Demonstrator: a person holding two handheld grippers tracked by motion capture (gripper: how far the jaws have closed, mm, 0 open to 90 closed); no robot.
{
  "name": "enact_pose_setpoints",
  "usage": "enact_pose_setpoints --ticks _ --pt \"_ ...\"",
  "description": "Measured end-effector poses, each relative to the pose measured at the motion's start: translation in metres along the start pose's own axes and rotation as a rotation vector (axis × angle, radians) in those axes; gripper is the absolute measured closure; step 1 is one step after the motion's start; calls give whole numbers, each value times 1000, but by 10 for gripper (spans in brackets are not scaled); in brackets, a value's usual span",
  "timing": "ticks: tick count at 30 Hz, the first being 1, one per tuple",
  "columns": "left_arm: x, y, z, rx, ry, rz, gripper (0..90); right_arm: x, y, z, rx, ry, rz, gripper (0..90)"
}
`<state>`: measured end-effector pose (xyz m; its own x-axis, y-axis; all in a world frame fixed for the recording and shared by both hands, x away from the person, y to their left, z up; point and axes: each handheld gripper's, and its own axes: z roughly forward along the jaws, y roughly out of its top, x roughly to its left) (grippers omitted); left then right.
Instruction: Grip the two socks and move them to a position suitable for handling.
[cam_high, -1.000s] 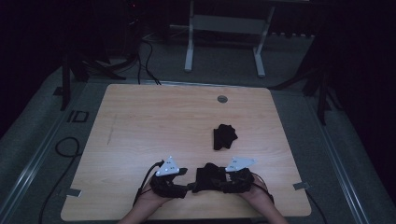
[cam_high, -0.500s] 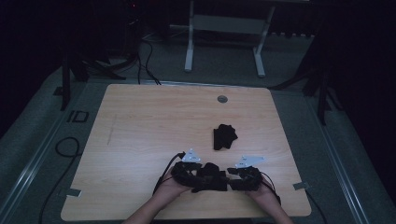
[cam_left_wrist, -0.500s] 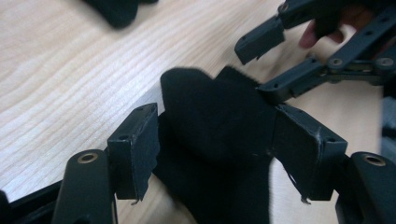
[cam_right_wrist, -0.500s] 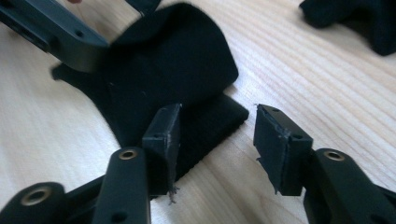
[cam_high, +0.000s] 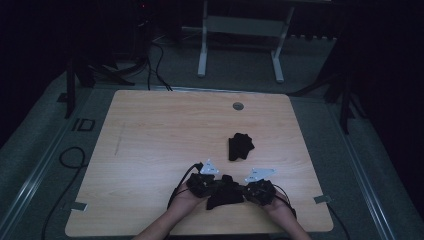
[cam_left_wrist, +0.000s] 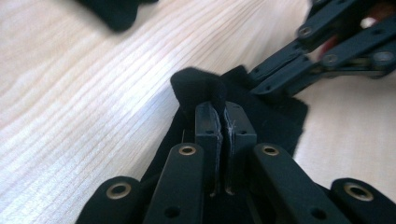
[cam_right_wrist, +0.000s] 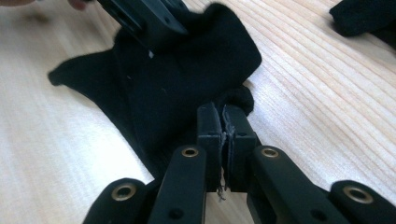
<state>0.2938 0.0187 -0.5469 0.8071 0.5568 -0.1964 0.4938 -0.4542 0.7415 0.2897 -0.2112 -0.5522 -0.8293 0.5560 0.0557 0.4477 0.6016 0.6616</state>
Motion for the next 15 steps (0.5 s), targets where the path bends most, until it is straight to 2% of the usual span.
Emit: enact_pose_setpoints --ticks 3,7,11,13,15 --pt "-2 3 -17 -31 -7 1 868 -1 1 -8 -14 5 2 873" --pt "1 2 -45 -70 -12 -15 869 -5 4 -29 -59 -4 24 873" --pt "6 -5 -78 -98 15 -30 870 -13 5 -54 -107 -36 48 873" --pt "12 -10 -92 -104 25 -51 869 -18 3 -65 -122 -55 67 873" --pt "18 -16 -101 -103 37 -80 869 -24 -1 -72 -137 -55 105 873"
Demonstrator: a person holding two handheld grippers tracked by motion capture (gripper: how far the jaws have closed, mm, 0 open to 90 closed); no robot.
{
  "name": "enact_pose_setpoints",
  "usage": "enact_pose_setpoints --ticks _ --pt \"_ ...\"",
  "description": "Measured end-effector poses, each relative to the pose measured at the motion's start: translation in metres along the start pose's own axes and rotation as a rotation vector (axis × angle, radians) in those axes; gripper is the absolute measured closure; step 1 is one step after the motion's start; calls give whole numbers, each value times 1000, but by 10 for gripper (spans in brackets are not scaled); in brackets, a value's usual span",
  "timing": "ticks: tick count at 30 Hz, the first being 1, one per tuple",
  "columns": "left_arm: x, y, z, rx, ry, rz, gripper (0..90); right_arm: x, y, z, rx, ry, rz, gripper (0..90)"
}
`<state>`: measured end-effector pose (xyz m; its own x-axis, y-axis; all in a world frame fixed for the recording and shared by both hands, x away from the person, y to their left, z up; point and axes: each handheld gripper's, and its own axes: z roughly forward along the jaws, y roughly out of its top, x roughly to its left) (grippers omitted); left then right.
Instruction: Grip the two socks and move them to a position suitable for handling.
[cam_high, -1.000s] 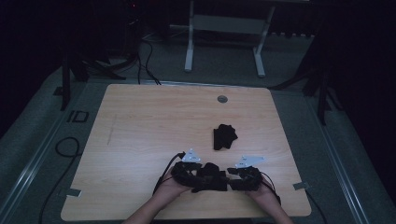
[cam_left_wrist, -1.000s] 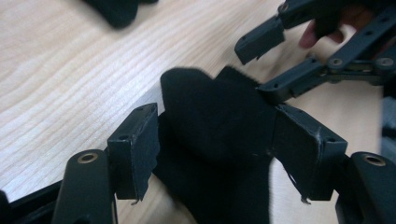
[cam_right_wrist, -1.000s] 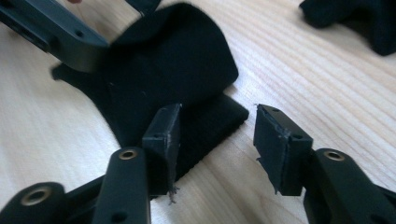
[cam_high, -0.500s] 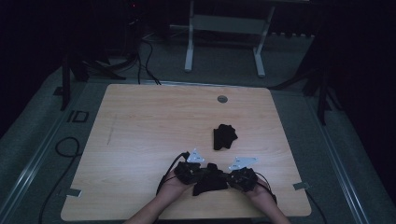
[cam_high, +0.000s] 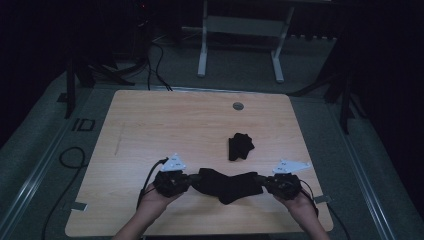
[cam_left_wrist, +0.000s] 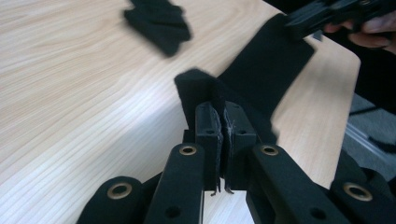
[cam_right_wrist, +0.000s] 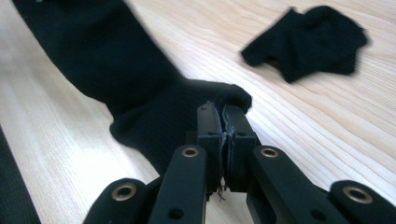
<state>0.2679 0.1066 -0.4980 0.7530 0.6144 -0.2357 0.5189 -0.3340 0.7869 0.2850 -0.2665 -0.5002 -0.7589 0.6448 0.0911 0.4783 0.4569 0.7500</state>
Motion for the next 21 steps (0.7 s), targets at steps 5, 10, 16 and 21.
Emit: enact_pose_setpoints --ticks 5,10,16,21 --pt "13 -17 -7 29 -4 -70 869 -12 -10 -11 -7 -13 69 872" --pt "19 -33 10 84 -3 -87 867 -19 -19 2 37 -8 97 871" --pt "21 -44 32 117 6 -76 864 -29 -31 24 87 -33 116 870" --pt "20 -48 37 134 38 -52 829 -34 -39 27 107 -36 124 866"
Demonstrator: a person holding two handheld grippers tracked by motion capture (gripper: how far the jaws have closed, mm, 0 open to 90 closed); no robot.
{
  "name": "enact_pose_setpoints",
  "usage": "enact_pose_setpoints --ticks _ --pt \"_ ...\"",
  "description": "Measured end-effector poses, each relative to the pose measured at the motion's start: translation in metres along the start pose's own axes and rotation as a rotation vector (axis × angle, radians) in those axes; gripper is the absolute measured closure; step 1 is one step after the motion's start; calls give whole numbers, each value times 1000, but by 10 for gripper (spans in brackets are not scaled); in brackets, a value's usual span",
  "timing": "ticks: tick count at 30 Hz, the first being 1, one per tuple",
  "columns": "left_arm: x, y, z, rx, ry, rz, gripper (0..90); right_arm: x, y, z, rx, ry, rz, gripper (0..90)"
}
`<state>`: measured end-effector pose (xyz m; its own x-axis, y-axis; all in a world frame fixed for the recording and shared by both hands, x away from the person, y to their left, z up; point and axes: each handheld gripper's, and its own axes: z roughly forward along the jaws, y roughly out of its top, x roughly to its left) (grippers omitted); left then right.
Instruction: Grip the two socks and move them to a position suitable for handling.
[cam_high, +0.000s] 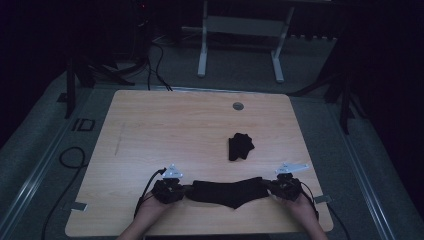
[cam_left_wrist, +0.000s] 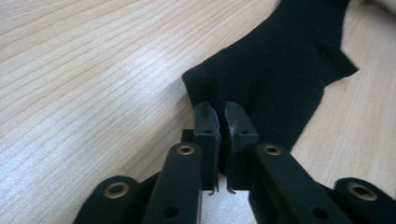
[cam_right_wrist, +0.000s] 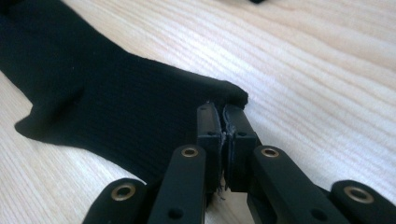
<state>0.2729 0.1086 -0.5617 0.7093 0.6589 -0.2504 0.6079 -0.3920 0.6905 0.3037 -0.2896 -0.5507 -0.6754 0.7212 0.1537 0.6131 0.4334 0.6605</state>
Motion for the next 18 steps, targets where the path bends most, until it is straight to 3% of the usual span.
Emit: enact_pose_setpoints --ticks 5,7,11,12,14,18 --pt "2 -1 -6 -7 38 -8 563 -2 -2 -1 4 3 2 749" --pt "6 -3 -14 -22 52 -23 538 -4 0 -8 -5 -7 6 615" --pt "7 -3 -19 -42 57 -29 543 -3 3 -15 -29 -10 6 614" --pt "4 0 -25 -88 47 -31 585 2 8 -18 -53 -7 -1 697" --pt "0 4 -25 -101 42 -17 678 7 11 -17 -62 11 -7 791" --pt "-10 12 -14 -65 11 27 805 14 14 -5 -38 10 -41 848"
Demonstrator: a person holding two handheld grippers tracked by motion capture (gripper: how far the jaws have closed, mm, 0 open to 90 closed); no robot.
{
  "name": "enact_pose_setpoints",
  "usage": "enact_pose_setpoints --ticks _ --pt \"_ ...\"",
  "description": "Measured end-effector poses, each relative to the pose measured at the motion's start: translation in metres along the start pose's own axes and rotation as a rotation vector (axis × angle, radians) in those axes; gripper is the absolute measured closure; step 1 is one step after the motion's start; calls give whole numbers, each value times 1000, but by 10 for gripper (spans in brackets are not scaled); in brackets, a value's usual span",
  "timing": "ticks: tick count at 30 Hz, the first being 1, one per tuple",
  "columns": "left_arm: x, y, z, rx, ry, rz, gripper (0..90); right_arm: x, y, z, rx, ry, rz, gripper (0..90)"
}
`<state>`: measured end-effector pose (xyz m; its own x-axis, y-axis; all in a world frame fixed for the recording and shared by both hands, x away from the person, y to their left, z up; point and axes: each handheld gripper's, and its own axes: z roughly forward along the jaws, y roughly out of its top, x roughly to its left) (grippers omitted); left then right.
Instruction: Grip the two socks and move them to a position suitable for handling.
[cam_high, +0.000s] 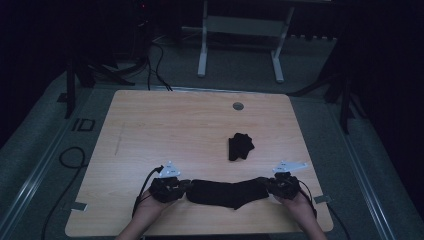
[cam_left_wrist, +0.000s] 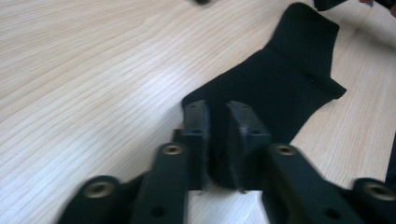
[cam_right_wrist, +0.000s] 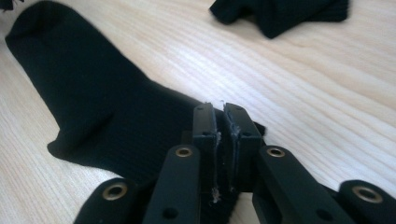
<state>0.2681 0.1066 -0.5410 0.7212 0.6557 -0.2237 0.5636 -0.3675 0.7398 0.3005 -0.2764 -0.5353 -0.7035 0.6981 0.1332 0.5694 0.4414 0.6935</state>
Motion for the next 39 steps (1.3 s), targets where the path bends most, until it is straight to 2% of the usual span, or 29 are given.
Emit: enact_pose_setpoints --ticks 1,3,4,5,6,10,13,18,22,24,27,31,34,35,36,39 --pt "-2 2 4 16 -14 10 828 0 -1 3 5 1 1 856" --pt "-4 3 14 56 13 31 866 0 -3 10 27 3 -5 859" --pt "-4 3 14 56 13 31 867 0 -4 12 33 0 -8 862" --pt "0 2 21 87 34 11 868 -1 -5 14 39 2 -7 862" --pt "2 1 23 95 44 8 893 -1 -7 16 51 -3 -10 862" --pt "7 -4 24 105 63 -3 893 -3 -9 17 50 -10 -5 866" --pt "14 -11 19 86 61 -43 893 -5 -10 16 49 -22 -1 867" --pt "14 -15 17 78 60 -26 892 -5 -12 16 39 -19 13 866" --pt "14 -17 16 69 54 -29 892 -5 -12 16 39 -17 14 862" --pt "15 -16 16 68 41 -45 886 -5 -12 16 38 -1 22 841" --pt "15 -16 12 26 6 -37 802 -2 -9 13 38 21 10 821" --pt "17 -12 0 -27 4 -55 702 0 -2 4 6 25 -5 792" --pt "19 -10 -4 -52 15 -56 638 -3 3 1 -12 11 -22 768" --pt "19 -8 -5 -67 19 -50 613 -8 10 -1 -32 1 -32 697" --pt "19 -6 -6 -86 11 -34 604 -10 13 -1 -35 -4 -33 683" --pt "17 -2 -3 -93 7 -27 573 -18 25 2 -49 -24 -42 630"
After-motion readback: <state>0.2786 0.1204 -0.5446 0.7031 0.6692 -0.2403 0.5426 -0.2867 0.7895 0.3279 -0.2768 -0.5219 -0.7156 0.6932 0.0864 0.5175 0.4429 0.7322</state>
